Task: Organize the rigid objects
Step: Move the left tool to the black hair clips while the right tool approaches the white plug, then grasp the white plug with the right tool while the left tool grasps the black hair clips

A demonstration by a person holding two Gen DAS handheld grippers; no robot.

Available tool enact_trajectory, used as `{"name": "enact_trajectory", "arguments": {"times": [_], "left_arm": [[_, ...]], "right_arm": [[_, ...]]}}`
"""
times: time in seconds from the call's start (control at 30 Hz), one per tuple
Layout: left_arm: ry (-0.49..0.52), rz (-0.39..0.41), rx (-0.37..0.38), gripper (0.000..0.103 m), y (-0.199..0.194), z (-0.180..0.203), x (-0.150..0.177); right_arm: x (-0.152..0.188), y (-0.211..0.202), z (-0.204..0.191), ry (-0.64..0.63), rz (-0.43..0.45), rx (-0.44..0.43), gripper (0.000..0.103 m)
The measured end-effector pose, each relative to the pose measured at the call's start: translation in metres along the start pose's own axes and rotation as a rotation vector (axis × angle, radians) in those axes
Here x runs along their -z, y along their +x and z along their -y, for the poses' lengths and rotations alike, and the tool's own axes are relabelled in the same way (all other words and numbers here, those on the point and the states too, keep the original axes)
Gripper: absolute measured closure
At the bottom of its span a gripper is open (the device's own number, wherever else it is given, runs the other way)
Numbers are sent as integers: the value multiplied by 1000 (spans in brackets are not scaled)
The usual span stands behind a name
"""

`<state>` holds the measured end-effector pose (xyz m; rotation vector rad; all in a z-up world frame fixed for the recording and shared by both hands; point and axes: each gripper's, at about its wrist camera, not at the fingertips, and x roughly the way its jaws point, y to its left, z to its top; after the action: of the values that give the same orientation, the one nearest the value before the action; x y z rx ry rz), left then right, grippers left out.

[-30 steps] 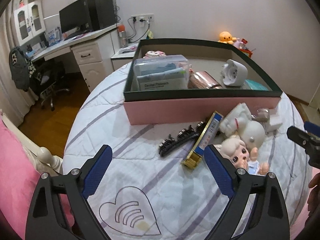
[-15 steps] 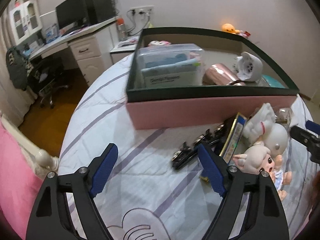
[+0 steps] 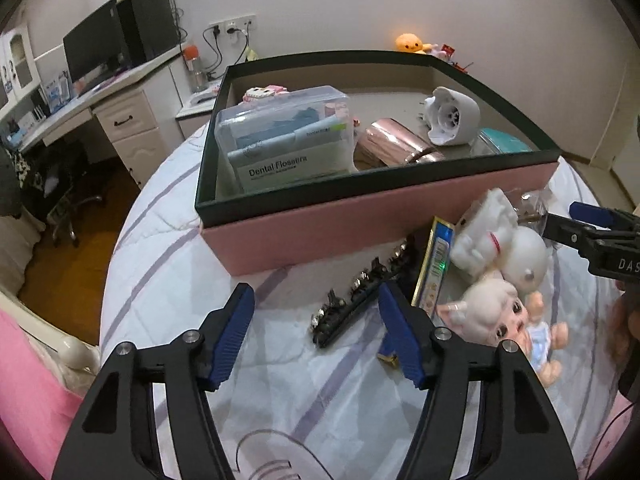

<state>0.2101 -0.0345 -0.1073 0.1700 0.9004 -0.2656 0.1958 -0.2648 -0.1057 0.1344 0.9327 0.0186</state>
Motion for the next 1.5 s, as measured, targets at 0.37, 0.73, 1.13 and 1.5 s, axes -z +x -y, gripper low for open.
{"name": "enact_trajectory", "arguments": {"times": [0.37, 0.73, 1.13, 1.5], "left_arm": [[93, -22, 72, 41, -1, 2, 1], [127, -76, 63, 43, 10, 2, 0], [122, -46, 71, 60, 8, 14, 0], [99, -50, 127, 79, -5, 13, 14]], "right_arm": [[1, 13, -4, -48, -28, 54, 7], [0, 9, -2, -40, -6, 48, 14], [0, 9, -1, -57, 6, 57, 36], [3, 5, 0, -70, 0, 39, 36]]}}
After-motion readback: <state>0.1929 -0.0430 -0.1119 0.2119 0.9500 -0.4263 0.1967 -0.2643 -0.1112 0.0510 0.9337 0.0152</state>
